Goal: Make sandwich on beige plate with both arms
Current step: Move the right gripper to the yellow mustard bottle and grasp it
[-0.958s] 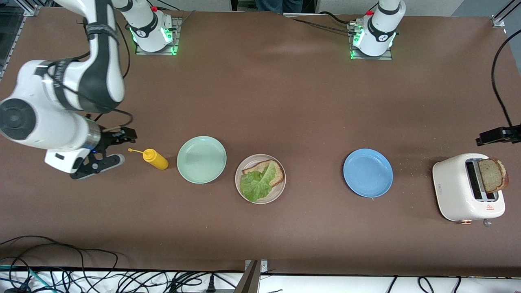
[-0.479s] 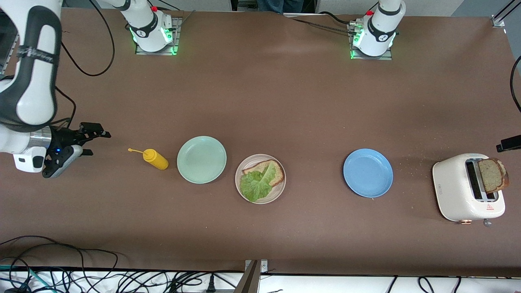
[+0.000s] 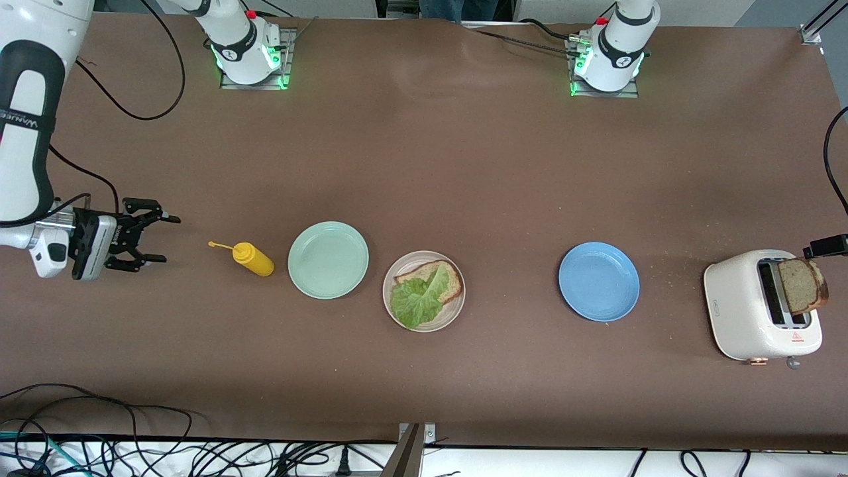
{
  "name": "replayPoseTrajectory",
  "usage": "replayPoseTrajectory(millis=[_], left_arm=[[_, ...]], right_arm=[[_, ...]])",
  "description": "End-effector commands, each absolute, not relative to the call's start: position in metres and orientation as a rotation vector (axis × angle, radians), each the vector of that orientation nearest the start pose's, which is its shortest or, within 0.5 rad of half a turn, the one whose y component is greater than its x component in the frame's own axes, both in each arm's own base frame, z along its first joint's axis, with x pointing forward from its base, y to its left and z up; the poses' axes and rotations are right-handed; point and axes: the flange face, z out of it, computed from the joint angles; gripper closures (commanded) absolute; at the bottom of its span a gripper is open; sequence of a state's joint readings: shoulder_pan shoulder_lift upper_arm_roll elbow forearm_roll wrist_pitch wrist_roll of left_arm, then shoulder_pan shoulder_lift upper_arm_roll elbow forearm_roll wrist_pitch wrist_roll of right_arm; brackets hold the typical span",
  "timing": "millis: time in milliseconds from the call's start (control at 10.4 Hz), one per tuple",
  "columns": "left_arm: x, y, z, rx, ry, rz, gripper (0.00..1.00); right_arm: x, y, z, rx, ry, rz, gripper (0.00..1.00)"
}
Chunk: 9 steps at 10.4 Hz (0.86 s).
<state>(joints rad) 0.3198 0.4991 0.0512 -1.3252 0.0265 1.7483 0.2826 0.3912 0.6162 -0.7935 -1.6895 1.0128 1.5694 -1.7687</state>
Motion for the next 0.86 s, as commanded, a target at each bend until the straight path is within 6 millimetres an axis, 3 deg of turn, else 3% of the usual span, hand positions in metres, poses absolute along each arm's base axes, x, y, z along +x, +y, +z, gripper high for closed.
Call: replayPoseTrajectory(millis=[0, 479, 767], left_arm=[[0.662, 0.257, 0.424, -3.107, -0.093, 0.080, 0.00], [0.678, 0.259, 0.394, -3.093, -0.083, 0.000, 0.00], [0.680, 0.255, 0.388, -3.092, -0.077, 0.010, 0.00]], right_arm=[[0.615, -0.116, 0.260, -1.940, -1.273, -0.514, 0.00], [0.619, -0.090, 0.184, -1.667, -1.324, -0.883, 0.00], [0.608, -0.065, 0.144, -1.615, -1.195, -0.960, 0.00]])
